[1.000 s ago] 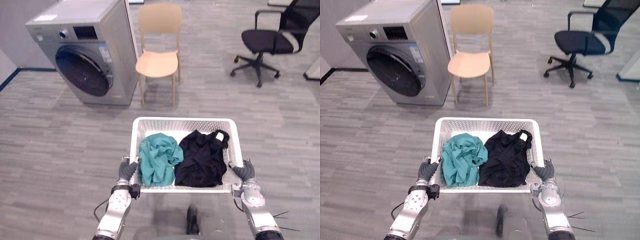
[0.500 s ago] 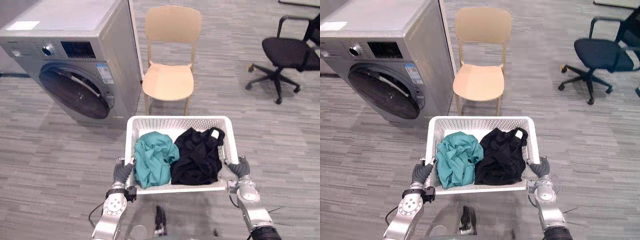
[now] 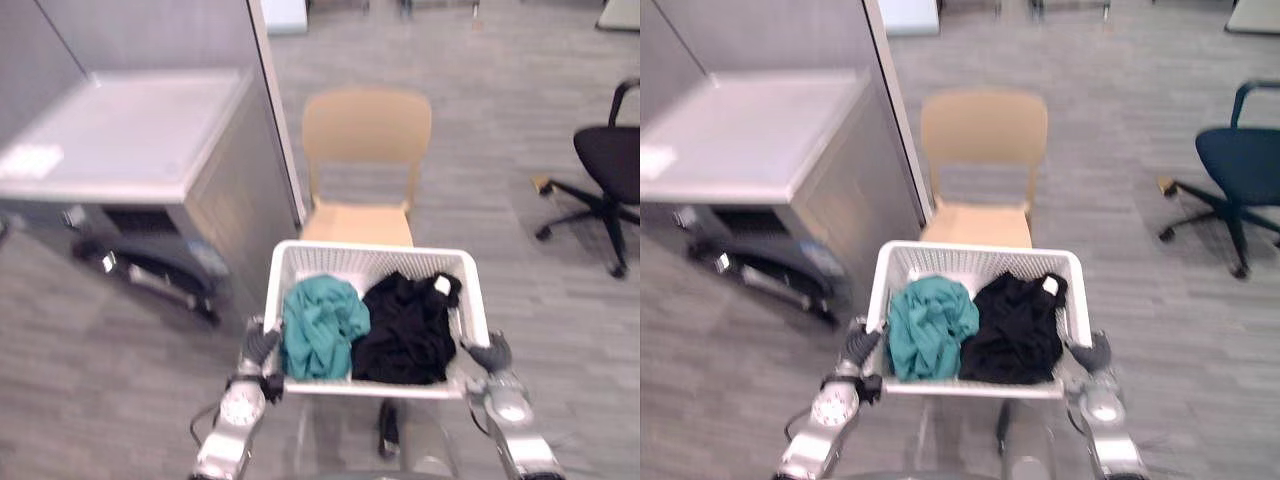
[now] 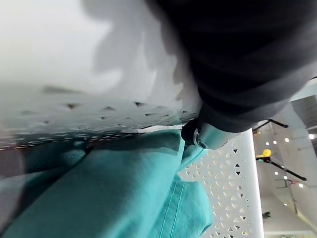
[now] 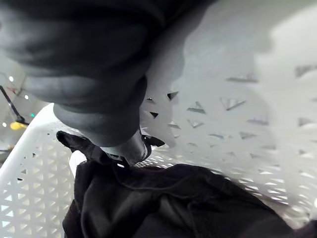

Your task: Pick up the laundry basket with both hands and put the clothes into the washing machine.

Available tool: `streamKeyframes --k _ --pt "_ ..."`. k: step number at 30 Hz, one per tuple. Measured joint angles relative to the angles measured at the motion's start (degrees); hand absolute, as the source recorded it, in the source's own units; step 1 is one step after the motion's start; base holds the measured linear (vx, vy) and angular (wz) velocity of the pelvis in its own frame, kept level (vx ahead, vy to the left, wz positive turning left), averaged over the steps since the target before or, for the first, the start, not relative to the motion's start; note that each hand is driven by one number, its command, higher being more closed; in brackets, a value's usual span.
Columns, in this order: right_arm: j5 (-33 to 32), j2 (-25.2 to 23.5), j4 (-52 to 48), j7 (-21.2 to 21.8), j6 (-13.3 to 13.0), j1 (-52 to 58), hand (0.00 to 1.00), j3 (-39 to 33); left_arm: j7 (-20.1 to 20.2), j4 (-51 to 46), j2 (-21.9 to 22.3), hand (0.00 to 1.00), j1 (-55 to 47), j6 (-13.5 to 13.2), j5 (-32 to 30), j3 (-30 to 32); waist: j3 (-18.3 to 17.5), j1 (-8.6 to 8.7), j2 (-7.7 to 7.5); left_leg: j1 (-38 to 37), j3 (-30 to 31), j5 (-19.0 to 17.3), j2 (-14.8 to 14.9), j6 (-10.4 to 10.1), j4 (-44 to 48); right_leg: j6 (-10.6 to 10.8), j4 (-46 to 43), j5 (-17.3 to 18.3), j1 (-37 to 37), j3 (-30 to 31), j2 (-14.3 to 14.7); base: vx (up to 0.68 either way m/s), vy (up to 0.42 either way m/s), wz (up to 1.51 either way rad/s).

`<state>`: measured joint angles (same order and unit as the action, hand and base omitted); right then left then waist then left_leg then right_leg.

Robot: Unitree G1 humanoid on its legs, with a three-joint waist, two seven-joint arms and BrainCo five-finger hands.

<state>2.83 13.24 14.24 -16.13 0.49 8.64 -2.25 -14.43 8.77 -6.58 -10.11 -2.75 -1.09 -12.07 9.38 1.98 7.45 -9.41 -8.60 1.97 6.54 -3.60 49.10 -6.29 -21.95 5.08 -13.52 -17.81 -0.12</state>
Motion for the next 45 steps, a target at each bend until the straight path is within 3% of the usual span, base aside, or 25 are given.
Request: streamKeyframes --k 1,3,4,5,7,9,10,11,14,16,20,24,27,31,36,40,41,43,44,45 --pt "-0.1 0.2 -0.4 -0.1 0.0 -1.0 1.00 -0.1 -0.1 -0.3 0.3 1.00 0.3 -0.6 0.3 0.4 -0.1 -1.30 2.45 6.6 0.0 -4.7 5.0 0.6 14.1 -0.5 2.3 0.4 3.0 0.7 3.8 0.53 -0.035 -0.52" --pt "-0.1 -0.9 -0.4 -0.1 0.0 -1.4 1.00 0.0 -0.1 -0.2 -0.5 1.00 0.7 -0.6 0.4 0.9 0.5 -3.41 1.12 14.1 0.8 -10.1 7.0 1.6 22.0 -0.7 6.6 0.5 8.7 2.4 5.0 0.51 0.025 -0.47" --pt "-0.1 -1.6 -0.8 -0.1 0.0 -1.3 1.00 0.0 -0.1 -0.2 -1.1 1.00 0.2 -0.7 0.5 1.3 1.6 -3.68 -0.98 17.4 0.8 -13.0 7.0 1.3 20.8 -0.4 9.1 0.4 12.7 3.2 4.3 0.37 0.025 -0.20" --pt "-0.1 -1.7 -1.0 -0.1 0.0 -1.2 1.00 0.0 -0.1 -0.2 -1.2 1.00 -0.1 -0.7 0.5 1.3 1.9 -3.89 -1.67 18.8 0.8 -14.2 6.9 1.0 18.9 -0.2 10.2 0.2 14.3 3.8 4.1 0.49 0.091 -0.30" --pt "0.0 -1.6 -1.0 0.0 0.0 -1.2 1.00 0.0 0.0 0.0 -0.9 1.00 -0.4 -0.6 0.5 1.2 2.7 -4.79 -2.88 21.9 1.7 -17.4 5.5 0.8 6.2 0.2 12.5 0.0 17.6 5.5 2.6 0.38 0.174 -0.38" --pt "0.0 -1.6 -1.1 0.0 -0.1 -0.9 1.00 0.0 0.0 0.0 -1.0 1.00 -0.4 -0.6 0.4 1.2 2.5 -4.42 -2.66 21.0 5.3 -15.4 3.2 -0.1 -15.2 3.8 12.1 1.0 18.0 6.6 1.3 0.24 0.226 -0.33" --pt "-0.1 -2.2 -0.2 -0.1 -0.1 -0.9 1.00 -0.3 0.1 1.0 -1.2 1.00 0.1 -0.4 0.5 1.2 2.6 -4.40 -2.54 19.8 6.1 -12.1 2.2 1.1 -21.8 6.4 11.8 2.7 18.5 9.0 1.3 0.25 0.268 -0.22" --pt "0.1 -3.8 0.0 0.1 0.0 0.3 1.00 -1.1 0.1 1.4 -1.8 1.00 0.2 -0.1 0.5 1.2 1.9 -4.05 -4.03 18.3 6.0 -11.6 -0.3 1.8 -24.7 6.9 13.0 2.4 18.6 10.6 -0.8 0.25 0.271 -0.06" --pt "0.1 -4.2 0.1 0.5 0.0 1.9 1.00 -1.2 0.8 1.6 -1.8 1.00 -0.9 -0.1 0.4 1.1 1.6 -3.01 -5.01 15.7 5.1 -10.6 -4.0 3.5 -28.5 8.8 16.1 1.5 20.5 11.8 -4.2 0.20 0.209 0.15" --pt "0.2 -4.4 0.5 1.0 -0.1 1.9 1.00 -1.2 0.8 2.2 -2.3 1.00 -0.8 -0.1 0.4 1.1 1.4 -3.08 -5.38 14.9 4.5 -9.9 -5.0 4.5 -30.7 9.6 16.8 1.0 20.5 12.5 -5.1 0.11 0.112 -0.05" --pt "0.7 -5.6 5.0 1.4 -0.1 1.3 1.00 -1.1 1.6 5.6 -3.3 1.00 0.0 -0.1 0.4 1.0 0.1 -3.27 -6.93 14.5 3.3 -8.4 -5.9 4.7 -34.7 9.9 18.3 0.9 18.9 14.1 -6.0 0.04 0.025 -0.15" --pt "0.8 -4.8 10.7 1.1 -0.1 -3.0 1.00 -1.1 1.6 9.4 -3.4 1.00 4.8 0.4 0.3 -0.1 1.2 -2.91 -7.19 19.5 1.9 -7.9 -4.5 4.5 -33.1 10.0 16.7 0.0 13.0 16.1 -5.2 -0.07 -0.004 -0.29" --pt "-0.5 -3.1 14.6 -1.2 -0.1 -15.5 1.00 -1.2 -0.5 13.6 -5.2 1.00 19.1 0.4 0.5 0.3 9.1 -2.62 -7.64 30.0 1.2 -7.9 -2.2 4.5 -26.7 10.0 7.6 0.1 0.9 17.3 -3.4 -0.27 0.017 -0.31" --pt "-2.6 -0.2 19.2 -3.3 -0.1 -32.0 1.00 -1.4 -3.4 21.6 -7.2 1.00 36.0 0.4 1.8 3.4 15.6 -2.59 -8.51 39.4 -0.5 -7.8 -1.6 4.3 -24.7 10.3 2.8 -0.2 -10.7 18.1 -3.8 -0.30 0.035 -0.21" --pt "-3.9 -0.9 20.9 -5.2 0.0 -43.4 1.00 -1.4 -5.4 27.1 -9.0 1.00 47.4 0.5 3.3 6.9 15.9 -3.01 -8.30 47.2 -1.0 -7.7 -0.2 4.4 -22.2 9.8 2.0 -1.9 -17.7 16.3 -4.0 -0.11 0.027 -0.08" --pt "-5.1 -0.8 20.9 -6.8 0.0 -51.8 1.00 -2.5 -5.7 31.4 -9.8 1.00 57.6 0.5 3.3 10.0 16.6 -2.98 -8.32 52.1 -0.8 -6.6 1.4 5.7 -19.5 9.9 1.1 -2.6 -21.2 14.7 -3.5 0.03 -0.008 0.02" --pt "-5.5 -0.6 20.9 -7.5 0.0 -53.8 1.00 -2.5 -5.8 31.9 -10.0 0.00 59.8 0.5 3.3 10.7 17.3 -3.04 -8.32 52.8 -0.8 -6.4 1.5 6.0 -19.0 9.9 0.7 -2.5 -21.8 14.5 -3.5 0.08 -0.019 -0.01" --pt "-6.9 -0.3 20.9 -7.7 -0.1 -56.3 1.00 -2.6 -6.0 31.9 -10.2 0.00 62.1 0.5 3.3 12.3 18.1 -2.91 -8.29 53.6 -0.8 -6.4 1.5 6.0 -18.8 9.9 0.0 -2.4 -22.8 13.9 -3.7 0.08 -0.032 -0.02" --pt "-7.6 -0.4 20.9 -7.8 -0.1 -57.1 0.00 -3.0 -6.5 31.9 -10.2 0.00 63.2 0.4 3.3 12.8 18.8 -2.96 -8.29 53.6 -0.7 -6.4 1.5 6.0 -18.7 9.7 -0.5 -2.1 -22.8 13.3 -3.8 0.08 -0.041 0.04" --pt "-7.9 -0.4 20.9 -7.8 -0.2 -57.2 0.00 -3.3 -7.0 31.9 -10.2 0.00 63.7 0.3 3.2 12.8 19.1 -3.01 -8.27 53.6 -0.7 -6.4 1.5 6.0 -18.6 9.7 -0.8 -2.0 -22.9 13.1 -3.9 0.06 -0.043 0.11"
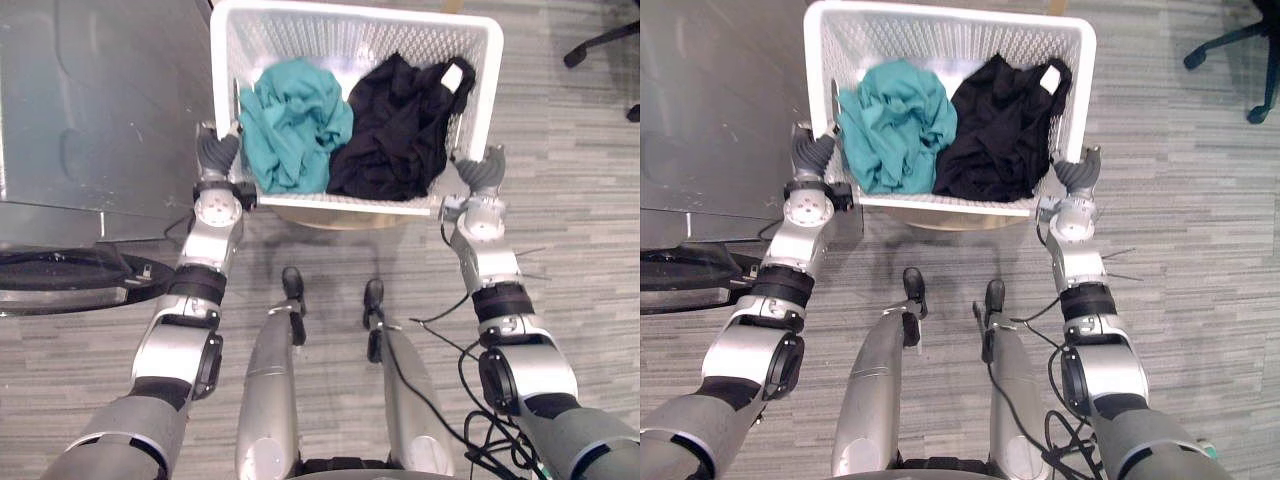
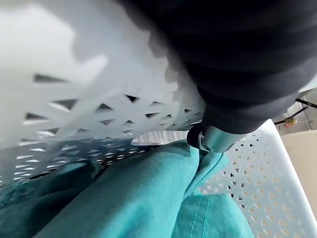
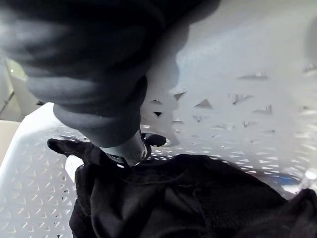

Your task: Pick up the laundry basket with both hands and put the clothes into the washing machine.

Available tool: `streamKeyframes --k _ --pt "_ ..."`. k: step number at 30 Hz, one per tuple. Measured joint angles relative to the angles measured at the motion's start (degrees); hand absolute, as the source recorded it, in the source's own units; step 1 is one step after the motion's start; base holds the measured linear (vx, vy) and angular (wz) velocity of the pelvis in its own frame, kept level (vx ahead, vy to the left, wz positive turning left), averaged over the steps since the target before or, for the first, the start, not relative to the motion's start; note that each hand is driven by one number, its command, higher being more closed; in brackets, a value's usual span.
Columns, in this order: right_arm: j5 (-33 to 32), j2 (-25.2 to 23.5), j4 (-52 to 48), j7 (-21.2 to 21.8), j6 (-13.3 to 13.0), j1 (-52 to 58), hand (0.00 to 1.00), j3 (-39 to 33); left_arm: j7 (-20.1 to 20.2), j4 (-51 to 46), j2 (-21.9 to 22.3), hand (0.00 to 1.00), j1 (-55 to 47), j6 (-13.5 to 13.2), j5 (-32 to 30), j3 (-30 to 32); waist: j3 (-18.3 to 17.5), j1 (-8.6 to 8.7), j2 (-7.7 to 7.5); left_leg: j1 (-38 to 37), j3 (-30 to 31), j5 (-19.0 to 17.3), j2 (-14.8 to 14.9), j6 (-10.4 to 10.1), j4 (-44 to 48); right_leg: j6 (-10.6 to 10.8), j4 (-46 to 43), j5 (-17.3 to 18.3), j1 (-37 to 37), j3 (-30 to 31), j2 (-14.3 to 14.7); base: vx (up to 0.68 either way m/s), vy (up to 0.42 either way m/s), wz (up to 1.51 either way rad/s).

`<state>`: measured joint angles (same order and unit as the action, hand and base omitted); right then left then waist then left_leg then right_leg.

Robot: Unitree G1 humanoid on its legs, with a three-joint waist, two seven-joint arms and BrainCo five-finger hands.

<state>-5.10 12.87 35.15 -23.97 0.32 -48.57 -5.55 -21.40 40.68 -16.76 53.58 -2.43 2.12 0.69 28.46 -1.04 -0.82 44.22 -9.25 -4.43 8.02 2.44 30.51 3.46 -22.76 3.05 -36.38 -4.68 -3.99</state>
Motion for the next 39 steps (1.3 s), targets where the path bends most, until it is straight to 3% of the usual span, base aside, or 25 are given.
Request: streamKeyframes --k 15,20,27,29,34,37,39 --pt "-3.3 -3.5 2.1 -0.8 -1.8 1.7 0.00 -0.7 -4.1 1.8 3.8 0.00 -0.5 0.7 0.7 4.6 0.0 -0.10 0.02 -3.0 1.3 0.3 -0.3 -0.7 -1.1 -1.4 -3.4 3.5 2.4 -1.6 -0.4 0.00 -0.055 0.09" --pt "-2.8 -6.0 -10.7 -1.4 -1.9 11.1 0.00 -0.5 -6.2 -7.1 7.6 0.00 -7.9 0.7 0.3 4.4 0.0 -0.47 0.02 -4.9 1.4 0.4 -1.0 -1.4 -2.5 -1.4 -4.9 4.7 3.2 -1.8 -1.1 -0.03 -0.052 0.09" --pt "5.6 -6.9 -33.9 -5.1 -3.4 25.0 0.00 -3.9 -8.8 -23.2 10.6 0.00 -21.3 0.4 -4.5 3.7 0.0 -1.33 0.08 -7.9 2.6 0.3 -1.2 -1.5 -2.0 -2.0 -5.4 6.3 7.0 -3.2 -1.2 0.04 -0.044 0.11" --pt "9.6 -6.9 -40.3 -5.8 -4.5 30.1 0.00 -4.7 -8.7 -28.8 11.9 0.00 -27.9 -0.7 -4.5 3.4 -0.1 -1.96 0.05 -9.6 2.8 -0.4 -1.3 -2.3 -2.0 -2.2 -6.3 7.5 8.5 -3.6 -1.5 0.04 -0.048 0.15" --pt "13.3 -7.6 -42.8 -4.4 -5.1 39.0 0.00 -3.7 -6.5 -34.5 14.3 0.00 -39.3 -2.1 -4.3 1.1 -2.8 -2.91 0.75 -11.5 3.5 -0.9 -2.0 -2.9 -2.6 -2.4 -7.3 9.4 10.1 -4.6 -2.2 0.04 -0.057 0.15" --pt "14.2 -8.7 -42.8 -0.2 -5.8 45.8 0.00 0.0 -1.9 -37.1 14.3 0.00 -46.5 -3.5 -2.4 -4.6 -3.2 -3.02 0.74 -15.9 3.9 -1.0 -2.8 -3.1 -4.4 -2.2 -6.5 10.2 14.4 -5.1 -2.7 0.08 -0.047 0.16" --pt "14.2 -9.0 -41.9 3.5 -6.8 50.5 0.00 2.8 1.4 -36.9 14.3 0.00 -51.7 -4.5 -1.9 -8.3 -6.7 -2.98 0.89 -17.1 4.5 -0.7 -3.4 -3.4 -6.5 -2.2 -4.9 10.3 15.6 -5.7 -3.0 0.10 -0.032 0.15"
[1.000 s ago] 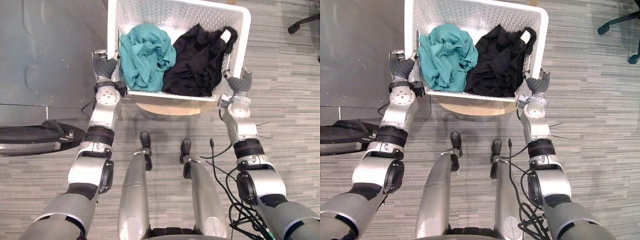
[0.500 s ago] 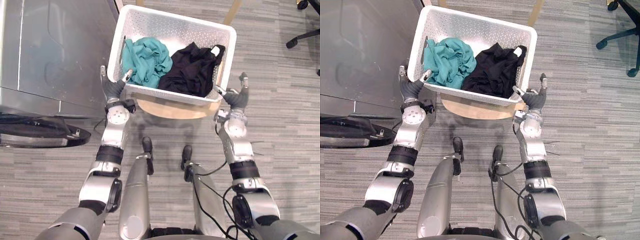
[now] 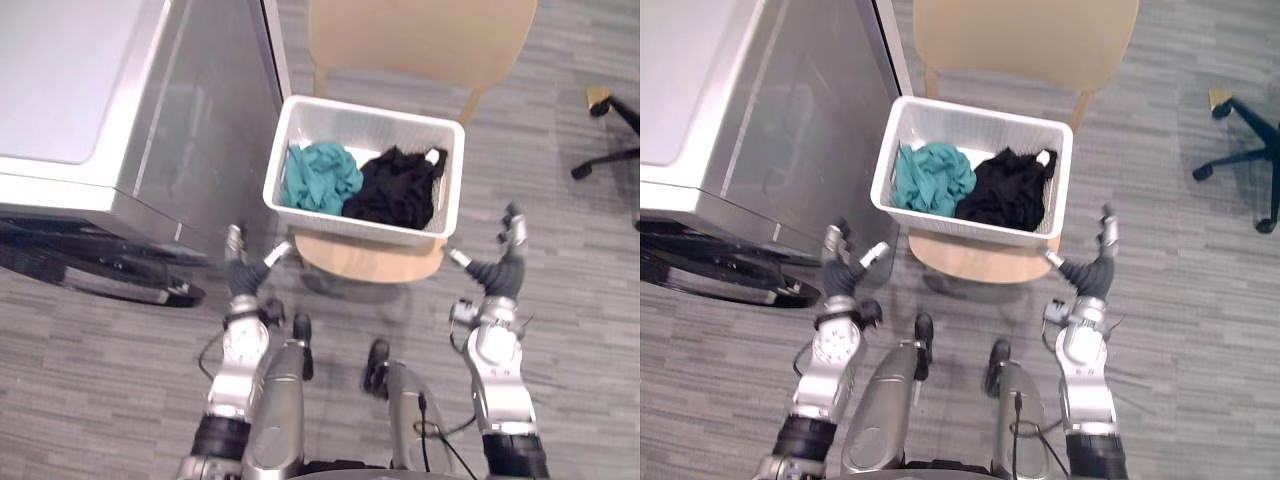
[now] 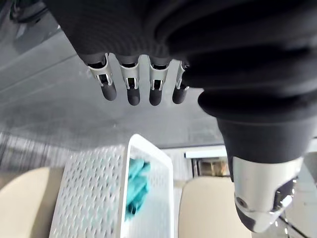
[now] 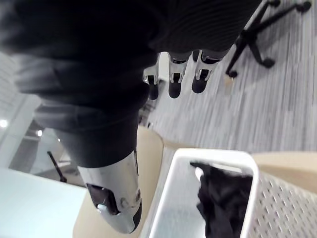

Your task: Pick up the laundry basket with both hands and put the clothes into the washing machine.

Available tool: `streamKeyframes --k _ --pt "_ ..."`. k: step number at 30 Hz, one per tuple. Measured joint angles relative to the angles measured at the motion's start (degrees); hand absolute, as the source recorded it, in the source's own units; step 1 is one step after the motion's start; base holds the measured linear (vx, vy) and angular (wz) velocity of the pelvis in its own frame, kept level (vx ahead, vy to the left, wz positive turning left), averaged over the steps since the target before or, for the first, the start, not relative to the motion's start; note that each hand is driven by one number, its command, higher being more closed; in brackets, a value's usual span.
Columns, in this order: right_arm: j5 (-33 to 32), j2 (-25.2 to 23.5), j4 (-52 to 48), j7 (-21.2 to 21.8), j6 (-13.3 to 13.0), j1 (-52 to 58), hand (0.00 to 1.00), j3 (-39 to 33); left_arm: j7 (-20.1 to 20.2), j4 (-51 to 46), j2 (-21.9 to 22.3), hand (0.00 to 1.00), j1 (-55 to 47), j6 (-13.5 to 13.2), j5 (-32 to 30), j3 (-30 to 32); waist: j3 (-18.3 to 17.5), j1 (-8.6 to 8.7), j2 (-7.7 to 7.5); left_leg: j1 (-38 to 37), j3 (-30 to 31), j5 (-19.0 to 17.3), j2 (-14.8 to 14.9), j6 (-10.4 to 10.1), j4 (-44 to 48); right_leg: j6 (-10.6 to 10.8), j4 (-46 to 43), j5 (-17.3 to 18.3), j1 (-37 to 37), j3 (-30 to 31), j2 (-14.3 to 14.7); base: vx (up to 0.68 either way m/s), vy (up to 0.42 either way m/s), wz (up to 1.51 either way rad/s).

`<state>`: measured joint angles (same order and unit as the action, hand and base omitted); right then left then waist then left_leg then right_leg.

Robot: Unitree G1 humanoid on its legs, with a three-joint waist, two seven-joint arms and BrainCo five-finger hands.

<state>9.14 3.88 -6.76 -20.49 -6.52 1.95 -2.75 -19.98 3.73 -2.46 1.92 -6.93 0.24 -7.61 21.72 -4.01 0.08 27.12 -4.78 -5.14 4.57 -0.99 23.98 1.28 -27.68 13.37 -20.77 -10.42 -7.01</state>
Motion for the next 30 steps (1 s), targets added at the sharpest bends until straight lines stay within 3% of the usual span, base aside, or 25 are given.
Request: streamKeyframes --k 3,8,15,17,18,19,21,22,23,24,26,27,30 --pt "0.0 -0.1 8.1 3.4 -1.5 3.2 0.00 2.2 3.5 4.4 -0.6 0.00 -4.3 -0.8 0.4 -4.0 -2.4 0.04 -0.07 -5.5 0.4 1.2 -1.3 -0.3 -4.7 0.4 3.4 -0.2 5.1 -0.3 -0.4 0.12 -0.017 0.13" --pt "0.0 -0.4 22.3 7.2 -2.0 5.3 0.00 4.6 7.7 18.4 -2.3 0.00 -7.9 -0.8 0.1 -4.2 -7.2 0.29 0.01 -12.2 3.4 4.2 -3.1 -0.3 -12.1 0.9 9.4 -0.6 12.5 -3.7 -0.9 0.15 -0.027 0.31" --pt "0.0 -0.2 28.4 8.2 -2.1 2.8 0.00 6.0 8.2 27.6 -3.1 0.00 -11.1 -0.1 -0.2 -1.2 -8.7 -0.02 0.28 -15.8 6.9 4.4 -4.6 -0.4 -13.0 1.0 13.2 -0.6 19.7 -8.5 -0.9 0.07 -0.026 0.34" --pt "0.0 0.3 28.3 7.7 -2.1 2.1 0.00 5.7 7.3 27.1 -3.1 0.00 -11.4 -0.1 -0.3 -0.6 -8.9 0.07 0.29 -14.2 5.8 6.7 -4.7 -1.6 -13.1 1.0 13.0 -0.6 19.6 -10.6 -1.9 -0.03 0.004 0.54" --pt "0.0 0.3 28.1 7.1 -2.1 2.1 0.00 5.6 7.1 26.4 -2.7 0.00 -11.5 -0.1 -0.3 -0.3 -9.1 0.04 0.50 -13.3 2.7 6.4 -4.3 -1.2 -13.2 0.8 13.1 -0.8 19.5 -12.7 -2.8 -0.07 0.043 0.79" --pt "-0.1 1.2 27.8 6.1 -2.1 2.0 0.00 5.1 7.0 25.4 -1.6 0.00 -11.5 -0.2 -0.2 0.9 -9.4 0.15 1.03 -11.6 -5.7 4.3 -2.1 1.7 -9.8 0.8 12.9 -0.8 19.3 -15.2 -3.3 -0.07 0.088 0.86" --pt "-0.1 1.4 27.3 5.1 -2.0 2.1 0.00 4.3 6.0 25.1 -1.0 0.00 -11.6 -0.2 -0.2 2.1 -9.5 0.25 1.09 -10.4 -16.0 0.3 2.5 6.3 -0.6 1.2 11.6 -1.0 20.7 -19.6 -5.5 0.01 0.140 0.95" --pt "-0.2 1.5 25.3 4.7 -1.9 3.1 0.00 4.1 5.8 25.1 -0.7 0.00 -11.8 -0.3 -0.2 2.6 -9.7 0.51 1.50 -11.0 -18.8 -0.3 4.8 5.1 1.0 1.7 11.6 -1.3 22.0 -21.6 -6.1 0.06 0.191 1.15" --pt "-0.2 1.7 22.3 4.3 -2.0 4.1 0.00 3.7 5.4 24.9 0.0 0.00 -11.9 -0.4 -0.2 3.4 -10.4 0.78 2.52 -11.5 -20.6 -1.1 5.2 4.4 0.1 2.6 11.4 -1.8 23.3 -24.2 -6.5 0.04 0.195 1.03" --pt "-0.3 1.8 21.4 4.2 -2.1 4.1 0.00 3.3 5.0 24.8 -0.2 0.00 -11.9 -0.5 -0.2 3.5 -11.1 0.91 2.35 -12.1 -21.0 -1.1 4.0 4.5 -1.4 3.1 11.5 -2.0 23.5 -25.5 -7.1 0.05 0.250 1.21" --pt "-0.3 0.9 20.4 4.2 -2.4 3.2 0.00 3.1 4.7 24.9 -0.8 0.00 -12.0 -1.0 -0.3 3.0 -12.4 1.66 0.51 -13.6 -18.4 1.1 -2.4 5.1 -9.7 3.4 13.2 -1.9 24.9 -28.9 -9.2 0.07 0.248 1.22" --pt "-0.3 1.0 20.4 4.2 -2.5 2.9 0.00 2.9 4.7 24.9 -1.1 0.00 -12.2 -1.0 -0.4 2.9 -12.5 1.57 0.36 -13.6 -17.3 1.8 -3.7 5.3 -10.6 3.7 13.1 -2.2 25.3 -29.5 -9.9 0.03 0.214 1.15" --pt "-0.3 -0.2 22.2 4.5 -2.3 2.9 0.00 3.0 4.8 25.0 -1.1 0.00 -13.8 -0.9 -1.0 2.6 -12.4 1.55 0.40 -16.4 -12.4 0.4 -8.8 5.2 -13.9 4.4 4.0 -2.1 26.4 -31.0 -15.5 -0.01 0.231 1.01"
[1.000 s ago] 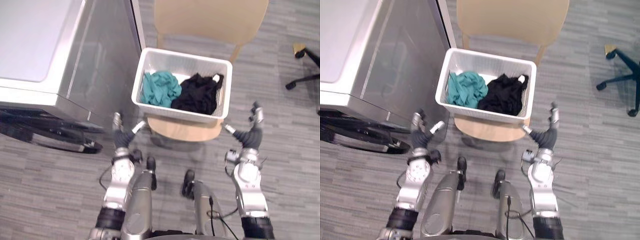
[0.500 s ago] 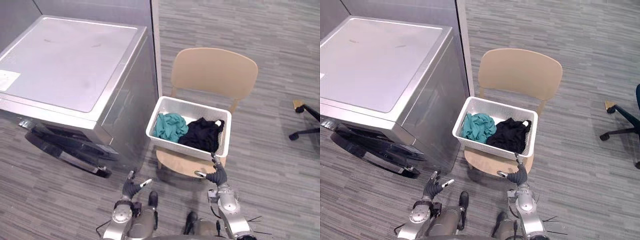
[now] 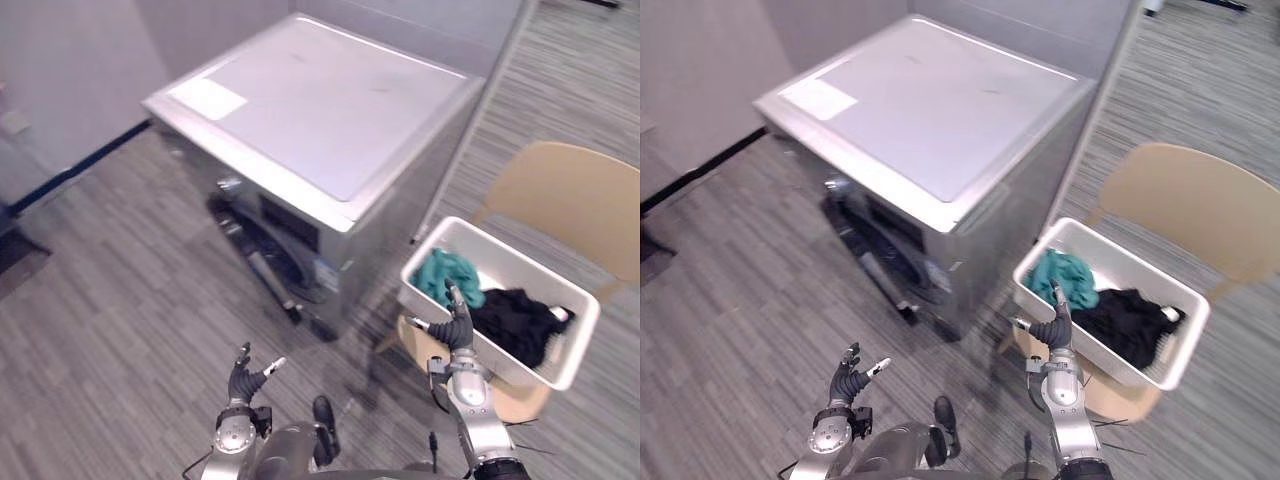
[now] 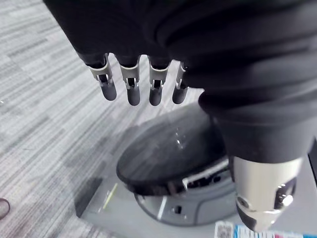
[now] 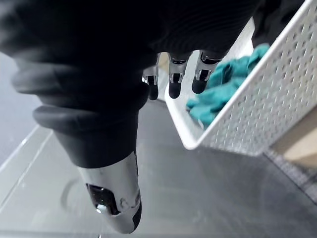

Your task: Pick up the laundry basket with both hands and put the clothes into the washing machine.

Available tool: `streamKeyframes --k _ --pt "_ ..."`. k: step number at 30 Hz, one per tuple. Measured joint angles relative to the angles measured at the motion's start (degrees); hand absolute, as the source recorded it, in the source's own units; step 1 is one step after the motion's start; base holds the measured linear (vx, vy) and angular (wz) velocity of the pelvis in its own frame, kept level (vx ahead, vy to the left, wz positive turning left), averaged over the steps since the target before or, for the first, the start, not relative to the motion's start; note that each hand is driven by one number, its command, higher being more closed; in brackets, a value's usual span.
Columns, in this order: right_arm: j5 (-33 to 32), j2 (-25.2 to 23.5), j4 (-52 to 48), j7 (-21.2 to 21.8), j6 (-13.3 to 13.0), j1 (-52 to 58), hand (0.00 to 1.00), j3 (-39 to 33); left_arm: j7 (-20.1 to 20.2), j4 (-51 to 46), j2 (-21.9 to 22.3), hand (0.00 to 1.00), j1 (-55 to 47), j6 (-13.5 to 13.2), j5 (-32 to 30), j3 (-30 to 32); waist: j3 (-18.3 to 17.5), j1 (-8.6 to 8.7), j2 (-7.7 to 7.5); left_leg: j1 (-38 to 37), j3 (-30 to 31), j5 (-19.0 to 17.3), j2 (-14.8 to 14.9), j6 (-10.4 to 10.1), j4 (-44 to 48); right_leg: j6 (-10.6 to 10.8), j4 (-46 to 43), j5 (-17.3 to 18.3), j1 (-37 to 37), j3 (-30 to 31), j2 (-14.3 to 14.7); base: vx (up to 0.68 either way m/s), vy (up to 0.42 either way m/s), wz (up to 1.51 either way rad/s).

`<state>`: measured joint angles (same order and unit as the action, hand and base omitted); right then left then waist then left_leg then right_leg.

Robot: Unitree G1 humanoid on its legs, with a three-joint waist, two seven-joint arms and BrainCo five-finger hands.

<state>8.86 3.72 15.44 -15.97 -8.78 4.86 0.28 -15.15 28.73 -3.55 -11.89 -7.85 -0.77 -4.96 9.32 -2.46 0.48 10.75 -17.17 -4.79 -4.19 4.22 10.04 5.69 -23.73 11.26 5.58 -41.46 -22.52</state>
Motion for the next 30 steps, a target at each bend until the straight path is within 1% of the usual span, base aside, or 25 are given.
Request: streamKeyframes --k 1,2,3,4,5,6,7,8,9,10,12,13,14,15,17,19,20,21,22,23,24,26,28,30 --pt "0.0 -0.5 0.6 0.1 0.2 0.1 0.00 0.3 0.0 0.2 0.0 0.00 -0.8 0.1 -0.2 0.0 0.1 -0.02 -0.04 -2.0 0.5 -0.5 -1.2 0.4 -1.5 -1.9 -7.4 0.0 -1.6 1.7 -2.9 0.00 0.238 0.67" --pt "0.0 -0.7 1.5 0.3 0.2 0.4 0.00 0.4 0.0 0.9 0.0 0.00 -1.4 0.2 -0.5 0.0 0.4 0.04 0.75 -3.9 1.5 -0.5 -1.6 0.4 -3.8 -6.9 -13.9 1.8 -4.7 7.3 -2.2 0.01 0.191 0.58" --pt "0.0 -0.7 1.8 0.5 0.2 0.5 0.00 0.5 0.0 1.4 -0.1 0.00 -1.5 0.2 -0.7 0.0 0.5 0.31 1.21 -4.9 1.5 -0.8 -1.5 -0.3 -5.6 -7.3 -15.6 2.7 -6.6 10.9 -0.1 0.06 0.129 0.67" --pt "0.0 -1.6 1.9 1.0 0.2 1.4 0.00 0.9 -0.1 1.9 -0.5 0.00 -1.3 0.2 -1.6 0.6 1.1 2.04 -0.78 -5.0 0.4 -3.4 -1.7 -2.0 -4.1 -4.8 -15.6 4.4 -10.2 19.0 2.9 0.12 0.037 0.64" --pt "0.0 -2.1 1.1 1.1 0.1 1.4 0.00 0.9 -0.2 1.7 -1.3 0.00 -0.9 0.1 -1.8 0.7 1.1 2.45 -0.88 -3.8 0.8 -3.5 -0.7 1.9 1.1 -3.6 -15.5 5.2 -11.4 22.0 4.1 0.23 -0.075 0.82" --pt "-0.2 -2.2 1.2 1.2 0.0 2.0 0.00 1.1 -0.3 2.7 -1.7 0.00 0.1 0.3 -2.2 0.7 2.3 2.58 -0.85 -4.0 4.3 -2.7 -0.5 1.2 2.4 -1.0 -13.6 7.4 -12.9 28.4 7.7 0.21 -0.162 0.81" --pt "-0.4 -1.9 1.3 1.5 0.5 2.2 0.00 1.4 -0.4 3.0 -2.4 0.00 1.2 0.2 -2.2 0.5 2.4 3.51 -2.19 -4.3 5.1 -2.3 -1.7 0.7 1.7 -0.2 -9.8 8.1 -13.9 34.4 10.6 0.16 -0.127 0.86" --pt "-0.4 -1.8 1.3 1.5 0.4 2.2 0.00 1.3 -0.4 3.2 -2.3 0.00 1.9 0.2 -2.3 0.5 2.6 3.88 -2.19 -4.0 5.7 -2.0 -2.1 0.9 2.0 -0.3 -7.5 7.7 -13.9 36.2 11.9 0.06 -0.005 0.91" --pt "-0.4 -1.4 1.7 1.4 0.4 2.3 0.00 1.3 -0.5 4.0 -2.2 0.00 2.8 0.2 -2.7 0.2 2.8 4.20 -2.17 -4.0 7.4 -2.0 -3.3 0.9 2.3 -0.3 -4.3 7.3 -13.7 36.5 12.5 0.06 0.026 0.91" --pt "-0.4 -0.8 2.4 1.7 0.4 2.2 0.00 1.6 -0.4 4.6 -1.5 0.00 3.3 0.1 -3.0 -0.4 2.7 4.51 -1.52 -4.2 9.2 -2.0 -4.1 0.9 2.3 -0.5 -3.6 6.1 -12.7 36.3 12.4 0.07 0.019 0.78" --pt "-0.5 -0.3 3.5 2.3 0.4 1.7 0.00 1.9 -0.4 4.7 -0.7 0.00 3.0 0.0 -3.6 -0.5 2.3 3.95 -0.32 -4.1 10.1 -1.8 -4.1 0.6 1.6 -0.2 -1.0 5.7 -11.8 35.2 12.9 0.09 0.011 0.32" --pt "-0.5 -0.1 3.8 2.7 0.3 1.4 0.00 2.7 -0.4 5.3 -0.7 0.00 2.8 0.0 -4.0 -0.6 2.3 3.06 0.72 -3.9 11.5 -1.1 -3.9 0.3 0.7 -0.8 1.6 5.0 -11.2 34.6 13.7 0.08 -0.007 0.32" --pt "-0.8 -0.2 4.0 3.3 0.3 1.5 0.00 2.9 -0.4 5.7 -0.7 0.00 2.9 0.0 -4.0 -0.6 2.3 3.11 0.97 -3.7 12.3 -0.8 -3.9 -0.2 0.3 -0.7 2.8 4.5 -10.6 33.9 13.9 0.05 -0.031 0.46" --pt "-1.6 -0.3 4.1 3.8 0.3 1.6 0.00 3.0 -0.3 5.7 -0.7 0.00 2.8 0.0 -3.9 -0.6 2.2 2.96 1.05 -3.6 12.7 -0.4 -3.9 -0.4 0.0 -0.6 3.7 4.3 -10.4 33.6 14.1 0.08 -0.058 0.43" --pt "-2.1 -0.2 4.6 4.0 0.3 1.5 0.00 2.9 -0.3 6.6 -0.6 0.00 2.3 0.0 -3.9 -0.6 2.2 1.75 1.09 -4.2 13.8 1.3 -3.9 0.3 -1.5 -1.0 6.0 3.1 -9.2 33.2 14.7 0.08 -0.060 0.26" --pt "-2.2 -0.2 4.7 4.5 0.2 1.3 0.00 2.9 0.0 7.0 -0.6 0.00 1.7 0.0 -3.9 -0.7 2.2 1.68 1.10 -5.6 14.5 2.4 -3.9 0.6 -3.5 -0.8 7.7 2.8 -7.8 32.3 14.9 0.06 -0.075 0.16" --pt "-2.2 -0.2 4.7 5.0 0.1 1.3 0.00 2.9 0.0 7.8 -0.6 0.00 1.4 0.0 -4.0 -1.2 2.1 1.65 1.09 -6.2 14.8 2.7 -3.9 0.3 -4.4 -1.5 8.1 2.4 -7.3 32.2 15.1 0.06 -0.103 0.12" --pt "-2.2 -0.2 4.8 5.0 0.1 1.3 0.00 3.0 0.1 8.1 -0.6 0.00 1.3 0.1 -4.0 -1.2 2.1 1.68 1.09 -6.4 14.9 2.7 -3.9 0.3 -4.5 -1.5 8.2 2.3 -7.1 32.1 15.3 0.04 -0.097 0.08" --pt "-2.3 -0.2 5.3 5.1 0.1 1.2 0.00 3.0 0.1 8.5 -0.6 0.00 1.3 0.1 -4.0 -1.7 2.1 1.65 1.06 -6.7 15.2 3.0 -3.7 -0.1 -4.9 -1.7 8.7 2.2 -6.7 31.9 15.5 0.04 -0.121 0.07" --pt "-2.7 -0.2 5.8 5.2 0.1 1.1 0.00 2.9 0.1 8.7 -0.5 0.00 1.4 0.1 -4.0 -2.0 1.8 1.66 1.01 -7.0 15.4 3.6 -3.6 -1.0 -5.9 -1.6 9.2 1.8 -6.6 31.8 15.6 0.03 -0.106 0.07" --pt "-2.8 -0.1 5.8 5.5 0.1 1.0 0.00 2.9 0.1 8.9 -0.5 0.00 1.5 0.1 -4.0 -2.2 1.8 1.68 1.04 -7.0 15.6 3.9 -3.5 -1.3 -6.3 -1.7 9.4 1.7 -6.6 31.6 15.7 0.01 -0.111 0.07" --pt "-4.1 0.0 6.1 6.5 0.1 1.1 0.00 3.2 0.2 9.2 -0.5 0.00 1.6 0.1 -4.0 -2.3 1.7 1.62 1.05 -7.4 15.7 4.7 -2.7 -1.1 -7.3 -2.4 10.2 1.1 -5.9 31.0 16.4 0.00 -0.113 0.03" --pt "-4.4 0.1 6.2 7.3 0.0 1.0 0.00 3.7 0.2 9.5 -0.5 0.00 1.8 0.0 -4.1 -2.4 1.6 1.87 0.92 -7.5 16.7 5.8 -2.5 -2.3 -8.6 -2.7 10.9 0.7 -5.8 30.1 16.7 -0.01 -0.106 0.15" --pt "-4.8 0.5 6.5 7.4 0.0 0.3 0.00 4.5 0.2 10.2 -0.6 0.00 1.8 0.0 -4.5 -2.3 1.6 1.90 0.98 -7.6 17.5 6.6 -2.1 -2.8 -9.9 -3.0 11.0 0.5 -6.0 29.1 17.0 -0.03 -0.114 0.21"
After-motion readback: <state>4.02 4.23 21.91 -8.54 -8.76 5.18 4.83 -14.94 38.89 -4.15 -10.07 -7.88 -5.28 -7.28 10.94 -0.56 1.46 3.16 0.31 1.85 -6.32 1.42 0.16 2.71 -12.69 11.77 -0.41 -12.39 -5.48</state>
